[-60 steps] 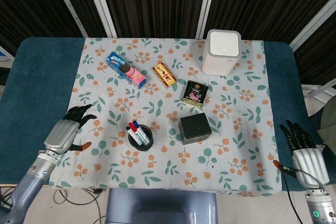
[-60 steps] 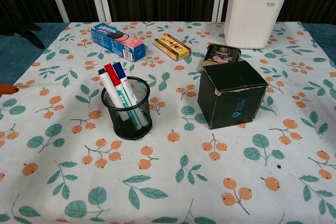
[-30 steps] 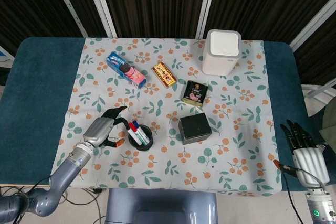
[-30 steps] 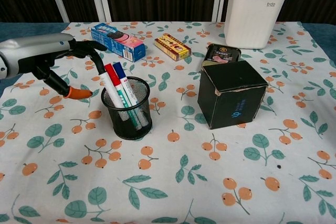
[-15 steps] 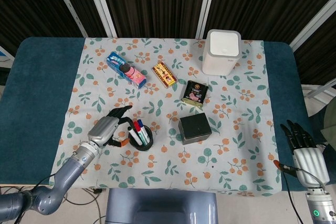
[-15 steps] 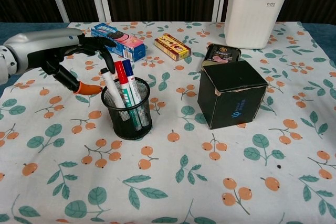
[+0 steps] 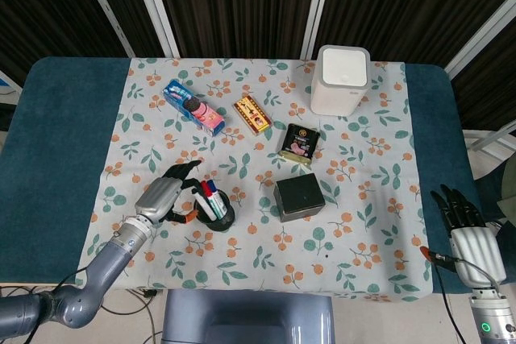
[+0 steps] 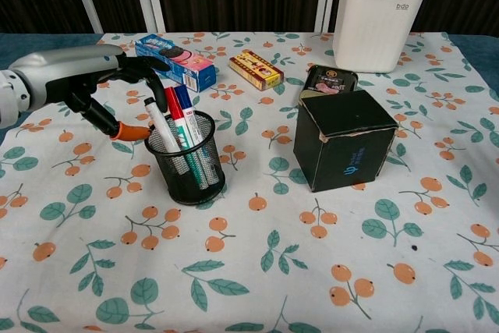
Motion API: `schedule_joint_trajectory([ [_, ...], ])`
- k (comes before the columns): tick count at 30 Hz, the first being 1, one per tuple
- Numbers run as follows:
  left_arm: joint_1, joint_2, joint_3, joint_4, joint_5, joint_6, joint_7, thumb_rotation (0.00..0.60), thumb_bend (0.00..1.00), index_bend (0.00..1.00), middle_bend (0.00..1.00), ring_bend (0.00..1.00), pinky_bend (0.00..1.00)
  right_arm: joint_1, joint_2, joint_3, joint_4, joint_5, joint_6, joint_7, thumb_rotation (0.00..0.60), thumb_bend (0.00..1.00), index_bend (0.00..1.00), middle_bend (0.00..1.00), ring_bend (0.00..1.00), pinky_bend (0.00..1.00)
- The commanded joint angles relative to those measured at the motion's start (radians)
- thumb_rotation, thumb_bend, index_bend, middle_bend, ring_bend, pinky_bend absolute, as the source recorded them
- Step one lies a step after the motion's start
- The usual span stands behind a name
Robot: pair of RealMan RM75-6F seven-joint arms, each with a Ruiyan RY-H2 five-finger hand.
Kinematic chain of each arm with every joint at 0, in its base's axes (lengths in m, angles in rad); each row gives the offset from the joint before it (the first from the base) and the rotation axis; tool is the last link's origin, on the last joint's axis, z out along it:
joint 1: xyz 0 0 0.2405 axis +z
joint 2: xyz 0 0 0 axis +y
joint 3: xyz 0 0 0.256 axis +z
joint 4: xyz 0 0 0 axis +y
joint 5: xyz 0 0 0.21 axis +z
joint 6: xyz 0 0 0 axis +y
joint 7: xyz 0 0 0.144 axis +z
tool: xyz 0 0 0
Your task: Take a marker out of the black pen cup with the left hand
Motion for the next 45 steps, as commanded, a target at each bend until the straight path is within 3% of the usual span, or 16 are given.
schedule_joint_trajectory([
  [1,-0.007,0.000,-0.001,-0.003,-0.007,0.002,0.010,0.600,0.29,0.43,0.00,0.00,0.00,0.000,0.000,0.000,-0.001,0.001,-0.001,0.000,0.600,0.13,0.08,0.00,0.00,0.17],
  [23,-0.046,-0.008,0.010,-0.017,-0.073,0.029,0.097,0.600,0.30,0.49,0.00,0.00,0.00,-0.001,0.004,0.000,-0.006,0.009,-0.008,0.007,0.600,0.13,0.08,0.00,0.00,0.17],
  [36,-0.059,-0.007,0.012,-0.019,-0.101,0.032,0.110,0.600,0.30,0.47,0.00,0.00,0.00,-0.001,0.004,0.001,-0.009,0.011,-0.011,0.005,0.600,0.13,0.08,0.00,0.00,0.17],
  [45,-0.068,-0.001,0.021,-0.015,-0.121,0.029,0.127,0.600,0.33,0.53,0.00,0.00,0.00,-0.001,0.004,0.001,-0.009,0.013,-0.011,0.007,0.600,0.13,0.08,0.00,0.00,0.17],
])
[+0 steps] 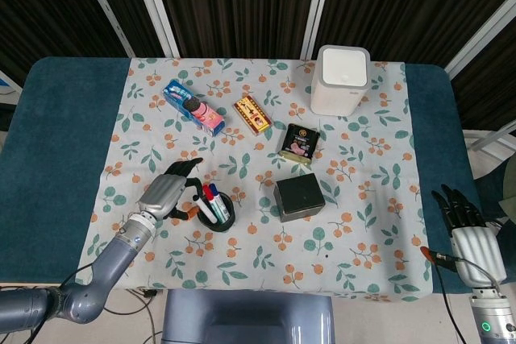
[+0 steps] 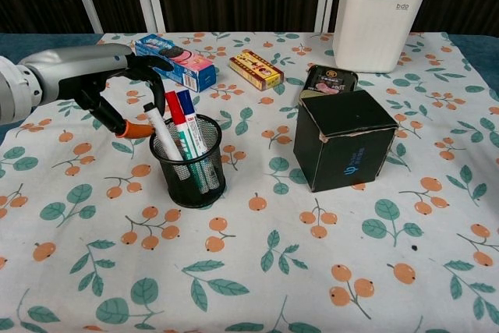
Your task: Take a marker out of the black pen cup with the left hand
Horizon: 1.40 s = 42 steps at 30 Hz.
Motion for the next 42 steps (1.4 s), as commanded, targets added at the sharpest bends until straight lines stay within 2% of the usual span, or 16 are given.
schedule_joint_trajectory([
  [1,-0.004,0.003,0.003,-0.001,-0.007,0.002,0.011,0.600,0.34,0.53,0.01,0.00,0.00,0.000,0.000,0.000,0.000,0.000,0.000,0.000,0.600,0.13,0.08,0.00,0.00,0.17],
  [9,0.000,0.025,-0.006,-0.040,0.019,0.020,-0.003,0.600,0.40,0.55,0.02,0.00,0.00,0.000,0.000,0.000,-0.002,0.002,-0.001,0.000,0.600,0.13,0.08,0.00,0.00,0.17],
  [13,0.008,0.068,-0.012,-0.097,0.028,0.028,-0.016,0.600,0.41,0.56,0.03,0.00,0.00,0.000,0.000,0.000,-0.002,0.002,-0.002,0.000,0.600,0.13,0.08,0.00,0.00,0.17],
  [21,0.072,0.278,-0.036,-0.303,0.108,0.100,-0.067,0.600,0.43,0.55,0.03,0.00,0.00,-0.001,-0.002,-0.001,-0.001,-0.001,-0.001,-0.004,0.600,0.13,0.08,0.00,0.00,0.17],
  [27,0.178,0.452,-0.057,-0.394,0.264,0.195,-0.225,0.600,0.43,0.56,0.03,0.00,0.00,-0.002,-0.002,0.001,-0.003,0.003,0.001,-0.003,0.600,0.13,0.08,0.00,0.00,0.17],
  [31,0.243,0.538,-0.046,-0.369,0.326,0.233,-0.324,0.600,0.43,0.57,0.03,0.00,0.00,-0.002,-0.001,0.000,-0.005,0.003,0.000,-0.004,0.600,0.13,0.08,0.00,0.00,0.17],
  [34,0.266,0.559,-0.038,-0.321,0.335,0.227,-0.395,0.600,0.43,0.56,0.03,0.00,0.00,-0.003,-0.002,0.000,-0.006,0.005,0.000,-0.005,0.600,0.13,0.08,0.00,0.00,0.17],
  [39,0.275,0.536,-0.011,-0.203,0.343,0.164,-0.503,0.600,0.43,0.56,0.03,0.00,0.00,-0.003,-0.002,0.002,-0.008,0.009,-0.002,-0.005,0.600,0.13,0.08,0.00,0.00,0.17],
  [42,0.252,0.489,0.007,-0.119,0.333,0.088,-0.538,0.600,0.43,0.56,0.03,0.00,0.00,-0.004,-0.004,0.002,-0.007,0.006,0.000,-0.009,0.600,0.13,0.08,0.00,0.00,0.17],
])
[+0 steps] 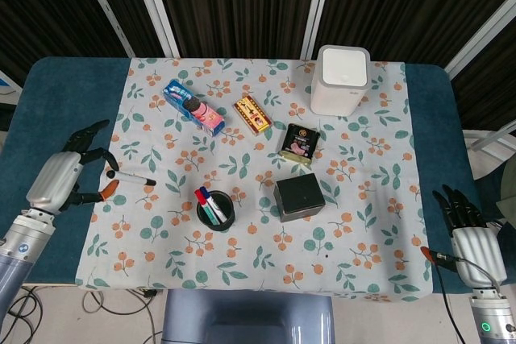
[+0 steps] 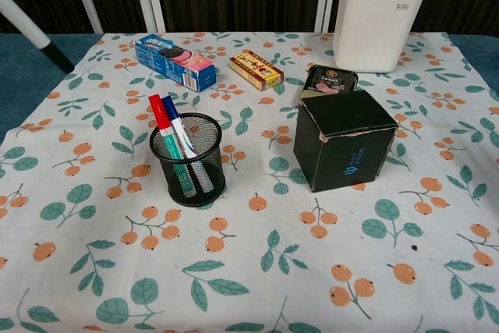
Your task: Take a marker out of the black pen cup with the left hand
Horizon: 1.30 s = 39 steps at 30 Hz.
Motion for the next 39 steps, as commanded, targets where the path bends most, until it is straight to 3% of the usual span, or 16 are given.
schedule_joint_trajectory([
  [1,-0.022,-0.061,0.030,0.105,-0.003,-0.100,-0.043,0.600,0.43,0.56,0.03,0.00,0.00,0.000,-0.001,-0.001,0.001,-0.002,0.001,-0.002,0.600,0.13,0.08,0.00,0.00,0.17],
  [10,-0.107,-0.191,0.056,0.179,-0.046,-0.252,0.045,0.600,0.43,0.55,0.03,0.00,0.00,-0.001,-0.001,0.000,0.002,-0.001,0.002,0.001,0.600,0.13,0.08,0.00,0.00,0.17],
  [21,-0.209,-0.227,0.051,0.145,-0.200,-0.376,0.160,0.600,0.43,0.55,0.02,0.00,0.00,-0.002,-0.001,0.001,0.002,-0.002,0.005,0.002,0.600,0.13,0.08,0.00,0.00,0.17],
  [30,-0.281,-0.224,0.035,0.165,-0.316,-0.493,0.126,0.600,0.40,0.52,0.01,0.00,0.00,-0.002,0.000,0.002,0.002,0.000,0.003,0.006,0.600,0.13,0.08,0.00,0.00,0.17],
  [36,-0.313,-0.235,0.042,0.174,-0.357,-0.497,0.157,0.600,0.29,0.47,0.00,0.00,0.00,-0.002,0.000,0.002,0.002,0.000,0.003,0.005,0.600,0.13,0.08,0.00,0.00,0.17],
  [39,-0.332,-0.241,0.057,0.177,-0.388,-0.482,0.198,0.600,0.21,0.38,0.00,0.00,0.00,-0.002,0.000,0.002,0.002,0.000,0.002,0.005,0.600,0.13,0.08,0.00,0.00,0.17],
])
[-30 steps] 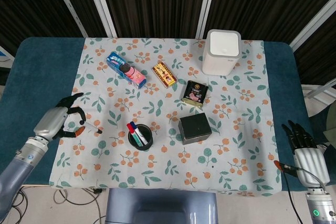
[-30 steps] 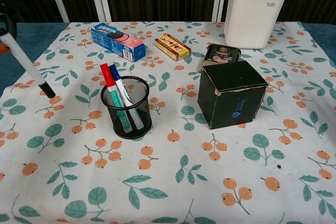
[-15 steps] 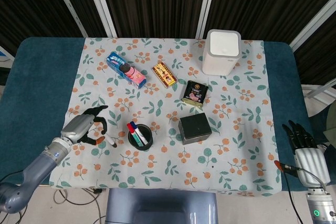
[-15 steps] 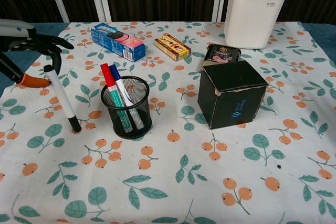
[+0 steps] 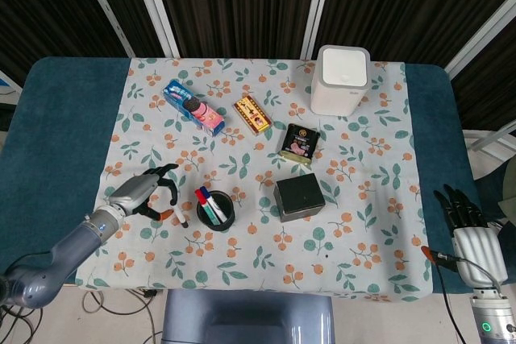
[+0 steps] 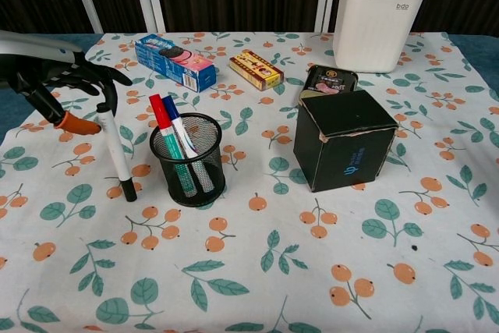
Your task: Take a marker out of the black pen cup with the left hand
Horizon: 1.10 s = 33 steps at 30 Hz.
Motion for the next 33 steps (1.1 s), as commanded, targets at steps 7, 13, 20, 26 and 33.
schedule_joint_trajectory([
  [7,-0.015,0.004,-0.007,-0.051,-0.058,0.180,0.102,0.600,0.16,0.26,0.00,0.00,0.00,0.000,0.001,0.000,-0.001,-0.001,-0.001,0.001,0.600,0.13,0.08,0.00,0.00,0.17],
  [13,0.057,0.026,-0.034,-0.060,-0.010,0.419,0.163,0.600,0.16,0.24,0.00,0.00,0.00,0.000,0.002,-0.001,-0.003,0.000,-0.002,-0.001,0.600,0.13,0.08,0.00,0.00,0.17],
  [20,0.139,-0.001,-0.005,-0.014,0.046,0.657,0.322,0.600,0.16,0.24,0.00,0.00,0.00,0.000,0.000,0.000,-0.002,-0.003,0.001,-0.002,0.600,0.13,0.08,0.00,0.00,0.17],
  [26,0.313,-0.036,0.125,0.007,0.248,0.844,0.293,0.600,0.16,0.24,0.00,0.00,0.00,0.001,-0.001,0.000,0.007,-0.016,0.010,0.005,0.600,0.13,0.08,0.00,0.00,0.17],
  [33,0.461,-0.039,0.247,0.046,0.391,0.894,0.174,0.600,0.19,0.22,0.00,0.00,0.00,0.003,-0.005,-0.002,0.020,-0.036,0.023,0.010,0.600,0.13,0.08,0.00,0.00,0.17],
])
